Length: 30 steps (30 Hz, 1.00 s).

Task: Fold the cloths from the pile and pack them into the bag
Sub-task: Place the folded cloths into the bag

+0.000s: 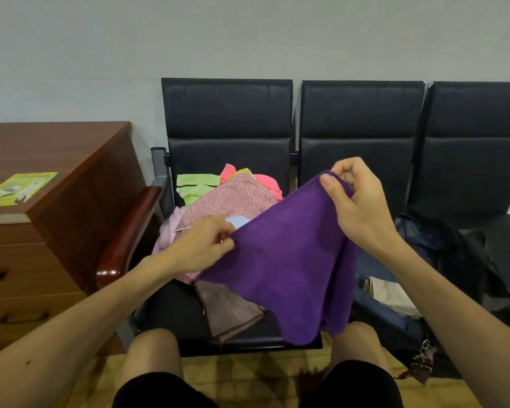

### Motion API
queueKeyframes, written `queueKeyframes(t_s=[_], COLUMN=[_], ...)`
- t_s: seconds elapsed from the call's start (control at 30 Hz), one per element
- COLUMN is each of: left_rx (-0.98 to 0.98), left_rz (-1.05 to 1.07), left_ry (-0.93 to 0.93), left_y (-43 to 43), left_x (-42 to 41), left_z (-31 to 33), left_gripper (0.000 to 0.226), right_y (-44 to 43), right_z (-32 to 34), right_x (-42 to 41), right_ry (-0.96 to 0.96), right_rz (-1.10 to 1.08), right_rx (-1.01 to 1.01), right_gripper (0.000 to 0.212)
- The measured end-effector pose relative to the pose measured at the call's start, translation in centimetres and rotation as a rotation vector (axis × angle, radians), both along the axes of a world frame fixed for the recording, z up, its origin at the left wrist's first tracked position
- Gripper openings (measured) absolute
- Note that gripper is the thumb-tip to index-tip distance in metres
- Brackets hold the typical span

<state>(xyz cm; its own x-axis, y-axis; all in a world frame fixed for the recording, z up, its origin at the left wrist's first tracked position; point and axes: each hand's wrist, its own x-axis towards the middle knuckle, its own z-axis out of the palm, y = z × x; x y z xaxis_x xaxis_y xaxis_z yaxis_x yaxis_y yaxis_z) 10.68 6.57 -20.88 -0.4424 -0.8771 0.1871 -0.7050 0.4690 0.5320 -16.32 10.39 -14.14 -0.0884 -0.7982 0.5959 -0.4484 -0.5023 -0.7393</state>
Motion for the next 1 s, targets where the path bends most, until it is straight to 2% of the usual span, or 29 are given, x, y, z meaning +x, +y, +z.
queueKeyframes(t_s=[0.03,0.13,0.2,0.37,0.5,0.63,0.67,0.77,1.0], left_rx=[0.026,0.188,0.194,0.221,0.270,0.415,0.459,0.520,0.488], left_rz=[-0.002,0.019,-0.006,-0.023,-0.014,0.131,0.171,0.281,0.465], left_ry=[-0.001,0.156,0.200,0.196,0.170,0.456,0.546,0.769,0.934], left_y=[0.0,0.2,0.2,-0.3,-0.3,0.0,0.1,0.4,0.7], left_x=[0.0,0.2,0.7,2.3,3.4,4.2,4.2,3.8,3.5], left_z=[-0.5,-2.1,-2.8,-4.0,-4.5,-5.3,-5.4,-5.8,-6.8], left_gripper=[0.021,0.024,0.025,0.007,0.027,0.017,0.017,0.022,0.028], right_y=[0.1,0.2,0.2,0.5,0.9,1.5,1.7,2.0,2.3], right_z=[-0.6,-2.9,-5.0,-9.5,-11.1,-12.2,-12.5,-13.7,-13.9], right_x=[-0.5,-2.3,-3.7,-5.8,-6.5,-6.8,-6.8,-6.8,-5.9], right_ry=[-0.009,-0.063,-0.084,-0.106,-0.178,-0.188,-0.187,-0.262,-0.355], right_rz=[-0.017,-0.098,-0.131,-0.156,-0.201,-0.191,-0.179,-0.121,-0.117], right_rx=[0.000,0.036,0.098,0.265,0.302,0.360,0.394,0.491,0.507], right_gripper=[0.017,0.018,0.019,0.011,0.011,0.007,0.003,0.009,0.010])
